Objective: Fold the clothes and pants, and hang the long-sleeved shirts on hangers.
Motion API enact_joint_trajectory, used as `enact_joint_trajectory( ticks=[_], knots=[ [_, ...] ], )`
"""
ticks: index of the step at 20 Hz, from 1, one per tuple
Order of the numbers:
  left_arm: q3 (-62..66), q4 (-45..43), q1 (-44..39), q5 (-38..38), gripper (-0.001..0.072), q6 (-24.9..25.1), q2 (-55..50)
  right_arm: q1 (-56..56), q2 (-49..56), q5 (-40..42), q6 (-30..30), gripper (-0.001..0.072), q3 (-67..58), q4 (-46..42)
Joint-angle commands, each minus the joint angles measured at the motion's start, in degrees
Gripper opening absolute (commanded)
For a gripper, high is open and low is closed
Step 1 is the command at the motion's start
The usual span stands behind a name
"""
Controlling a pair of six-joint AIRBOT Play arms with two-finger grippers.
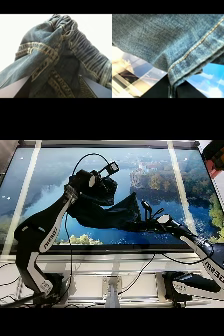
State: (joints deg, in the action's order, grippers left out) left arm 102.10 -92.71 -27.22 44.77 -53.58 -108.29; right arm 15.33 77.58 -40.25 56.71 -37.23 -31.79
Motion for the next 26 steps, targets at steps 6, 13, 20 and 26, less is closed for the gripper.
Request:
enact_joint_trajectory(
  ticks=[6, 13, 20, 26],
  knots=[
    [0.09, 0.31, -0.15, -4.90, 0.0595, -0.15, -5.33, 0.07, -0.04, -3.91, 0.02, 0.0065, -0.02, 0.04],
    [0.09, 0.11, -0.55, -20.06, 0.0190, -0.20, -6.27, 0.07, -0.04, -3.82, 0.02, 0.0064, -0.02, 0.04],
    [0.13, -2.03, -0.55, -20.83, 0.0047, -0.17, -2.14, 0.00, -0.09, -6.27, 0.02, 0.0030, -1.03, -0.04],
    [0.24, -14.14, 2.21, -21.81, 0.0046, -0.17, 14.19, 0.00, -1.29, -16.11, 1.42, 0.0030, -13.49, -5.75]
  ],
)
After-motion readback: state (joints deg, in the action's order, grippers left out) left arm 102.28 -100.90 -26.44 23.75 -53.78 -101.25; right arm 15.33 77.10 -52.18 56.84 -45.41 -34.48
